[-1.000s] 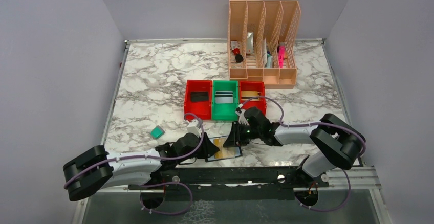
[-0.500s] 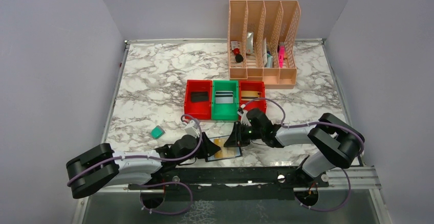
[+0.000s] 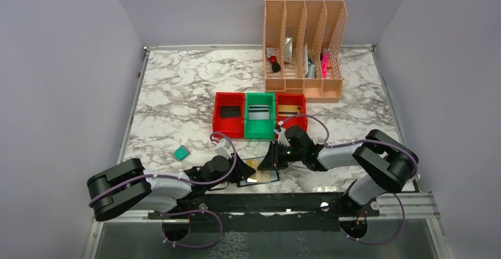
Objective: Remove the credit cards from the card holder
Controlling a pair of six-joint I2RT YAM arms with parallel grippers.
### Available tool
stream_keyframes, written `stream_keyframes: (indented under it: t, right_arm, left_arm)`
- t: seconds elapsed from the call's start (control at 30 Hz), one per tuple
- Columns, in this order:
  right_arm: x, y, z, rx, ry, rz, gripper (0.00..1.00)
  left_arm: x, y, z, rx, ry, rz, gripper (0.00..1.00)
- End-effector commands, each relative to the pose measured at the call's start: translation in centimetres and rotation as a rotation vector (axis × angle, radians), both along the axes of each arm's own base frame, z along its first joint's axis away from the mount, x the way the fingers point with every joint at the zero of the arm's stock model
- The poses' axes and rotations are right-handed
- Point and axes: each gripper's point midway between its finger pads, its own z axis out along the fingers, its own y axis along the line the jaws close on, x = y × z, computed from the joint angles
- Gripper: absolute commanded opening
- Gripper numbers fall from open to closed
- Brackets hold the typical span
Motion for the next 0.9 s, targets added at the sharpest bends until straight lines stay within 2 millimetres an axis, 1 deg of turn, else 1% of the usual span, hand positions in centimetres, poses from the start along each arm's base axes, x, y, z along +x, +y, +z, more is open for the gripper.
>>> stream_keyframes:
  t: [0.0, 0.13, 0.23, 0.3, 0.37, 0.53, 0.63, 0.7, 0.77, 0.87]
  right_arm:
    - [-2.8, -3.5, -5.3, -0.207, 0.102, 0.0, 0.25]
    - [-2.7, -3.6, -5.2, -0.215, 0.094, -0.007, 0.25]
    - [-2.4, -3.7, -5.2, -0.233, 0.085, -0.014, 0.25]
    - [-2.1, -3.9, -5.2, -0.25, 0.073, -0.021, 0.25]
    - [-1.8, -4.0, -5.0, -0.262, 0.058, -0.026, 0.25]
    - [-0.9, -3.9, -4.1, -0.271, 0.006, -0.03, 0.26]
    - [-0.7, -3.7, -3.7, -0.273, -0.01, -0.016, 0.27]
    - [-0.6, -3.6, -3.4, -0.267, -0.016, -0.016, 0.27]
    - [-0.4, -3.2, -2.6, -0.245, -0.032, -0.006, 0.27]
    - [-0.3, -2.0, -0.2, -0.166, -0.071, 0.029, 0.3]
  left_arm:
    - [-1.3, -0.5, -0.4, 0.0, 0.041, -0.057, 0.26]
    - [-1.2, -0.2, -0.6, 0.003, 0.041, -0.045, 0.17]
    - [-1.2, 0.0, -0.5, -0.002, 0.034, -0.041, 0.13]
    - [-1.2, 0.1, -0.4, -0.002, 0.029, -0.042, 0.08]
    - [-1.2, 0.3, -0.4, 0.009, 0.02, -0.043, 0.04]
    - [-0.5, 1.2, -0.1, 0.091, -0.001, -0.015, 0.04]
    - [0.2, 2.7, -0.1, 0.186, -0.006, 0.039, 0.04]
    - [0.3, 3.4, 0.1, 0.213, -0.016, 0.052, 0.04]
    - [0.3, 3.5, 0.7, 0.191, -0.03, 0.052, 0.04]
    - [0.3, 3.4, 1.7, 0.164, -0.058, 0.047, 0.03]
